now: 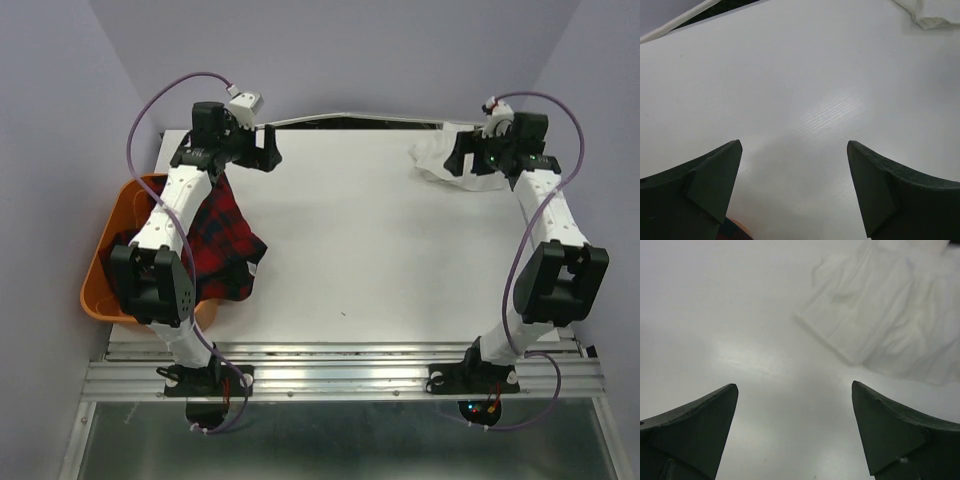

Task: Fold and stack the skirts
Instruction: Neatly place the folded skirt to the corner

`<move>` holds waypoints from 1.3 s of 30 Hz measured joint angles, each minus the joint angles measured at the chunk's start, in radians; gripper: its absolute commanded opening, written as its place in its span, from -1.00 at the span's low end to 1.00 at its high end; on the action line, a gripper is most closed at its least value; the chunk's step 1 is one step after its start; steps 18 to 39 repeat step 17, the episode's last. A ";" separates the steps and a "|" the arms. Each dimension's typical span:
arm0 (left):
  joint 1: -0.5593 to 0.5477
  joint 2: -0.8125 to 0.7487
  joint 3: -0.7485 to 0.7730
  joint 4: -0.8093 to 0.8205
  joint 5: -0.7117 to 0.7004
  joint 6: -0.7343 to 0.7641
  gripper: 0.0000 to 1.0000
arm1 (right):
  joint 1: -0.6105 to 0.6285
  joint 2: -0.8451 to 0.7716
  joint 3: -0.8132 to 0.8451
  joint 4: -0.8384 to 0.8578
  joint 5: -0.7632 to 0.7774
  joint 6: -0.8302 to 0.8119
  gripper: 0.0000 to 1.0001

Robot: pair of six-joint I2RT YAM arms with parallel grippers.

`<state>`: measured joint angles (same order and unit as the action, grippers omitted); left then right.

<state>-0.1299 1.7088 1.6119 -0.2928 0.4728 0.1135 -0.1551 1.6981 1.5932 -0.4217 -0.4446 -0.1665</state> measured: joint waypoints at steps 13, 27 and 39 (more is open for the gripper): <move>-0.326 -0.053 -0.322 0.084 -0.130 0.062 0.97 | 0.237 -0.192 -0.578 -0.005 -0.029 0.097 1.00; -0.345 -0.053 -0.333 0.110 -0.159 0.061 0.97 | 0.274 -0.232 -0.623 0.011 -0.014 0.113 1.00; -0.345 -0.053 -0.333 0.110 -0.159 0.061 0.97 | 0.274 -0.232 -0.623 0.011 -0.014 0.113 1.00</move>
